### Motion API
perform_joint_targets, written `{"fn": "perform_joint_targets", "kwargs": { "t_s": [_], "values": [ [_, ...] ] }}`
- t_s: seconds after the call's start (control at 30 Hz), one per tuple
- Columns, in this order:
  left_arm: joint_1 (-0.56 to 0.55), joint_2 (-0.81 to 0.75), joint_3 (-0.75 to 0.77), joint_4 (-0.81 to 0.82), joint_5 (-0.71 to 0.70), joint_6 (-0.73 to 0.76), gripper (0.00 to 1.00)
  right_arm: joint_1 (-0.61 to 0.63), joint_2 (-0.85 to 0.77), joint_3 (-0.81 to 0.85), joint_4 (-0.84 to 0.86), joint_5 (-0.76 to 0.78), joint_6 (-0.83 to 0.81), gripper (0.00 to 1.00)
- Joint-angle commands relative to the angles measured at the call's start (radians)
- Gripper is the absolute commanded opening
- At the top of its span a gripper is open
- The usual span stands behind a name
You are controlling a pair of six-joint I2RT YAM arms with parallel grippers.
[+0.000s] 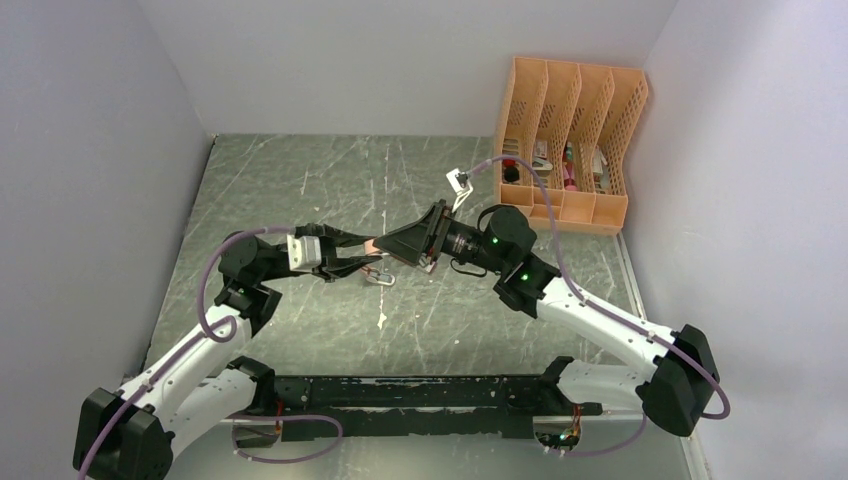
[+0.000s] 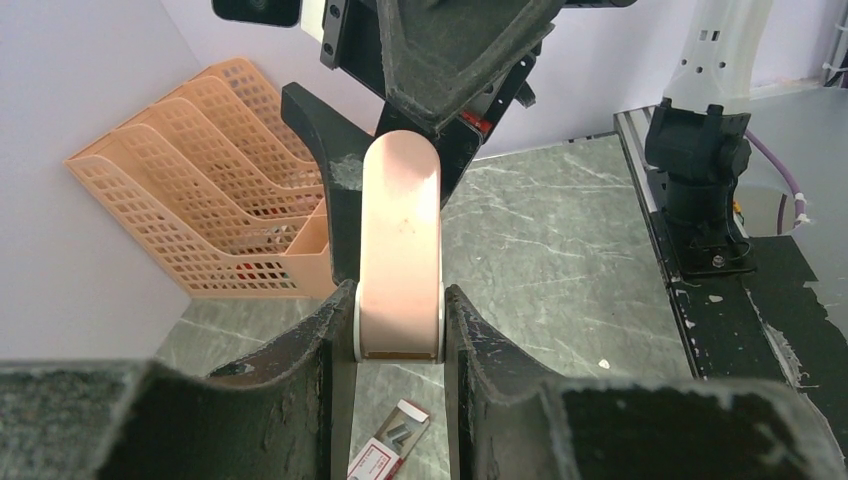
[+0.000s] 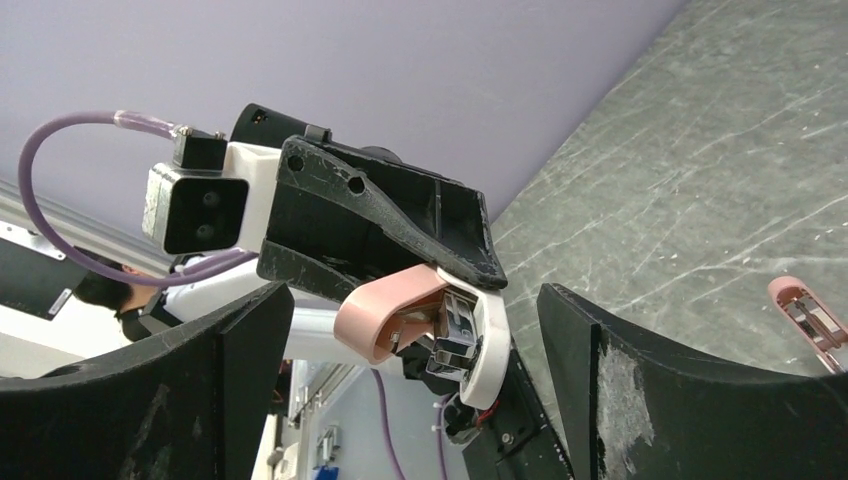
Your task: Load the staples into the stapler
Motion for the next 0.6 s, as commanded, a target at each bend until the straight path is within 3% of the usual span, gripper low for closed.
{"fn": "perform_joint_targets", "kwargs": {
  "t_s": [0.0,0.03,0.07,0.1,0.13,0.4,0.43,0.47,0.5,0.57],
  "values": [
    [-0.005,-0.010,0.034,0.016,0.020,0.028,0.07,0.002,0.001,0.028,0.002,-0.008,-0.006,0.97],
    [-0.005,-0.010,0.034,0.014,0.018,0.029,0.07,0.003,0.002,0.030,-0.002,-0.009,-0.008,0.97],
    [-0.005,-0.012,0.034,0.014,0.018,0.029,0.07,0.002,0.005,0.032,-0.006,-0.011,-0.009,0.85],
    [-0.005,-0.011,0.035,0.013,0.019,0.029,0.07,0.002,0.010,0.032,-0.004,-0.024,-0.010,0.23],
    [-0.005,-0.011,0.035,0.010,0.018,0.030,0.07,0.002,0.017,0.037,-0.018,-0.038,-0.016,0.00],
    [-0.005,-0.022,0.027,0.005,0.012,0.033,0.07,0.009,0.002,0.038,-0.045,0.006,-0.038,0.00],
    [-0.005,-0.021,0.026,0.004,0.013,0.033,0.07,0.010,0.001,0.034,-0.039,0.003,-0.034,0.05],
    [-0.005,-0.021,0.026,0.006,0.012,0.031,0.07,0.010,-0.001,0.030,-0.030,0.002,-0.038,0.62],
    [-0.005,-0.020,0.026,0.009,0.013,0.030,0.07,0.009,-0.012,0.026,-0.020,0.017,-0.049,0.94],
    [-0.005,-0.022,0.027,0.006,0.014,0.031,0.07,0.012,-0.033,0.026,-0.016,0.039,-0.071,1.00]
  ]
}}
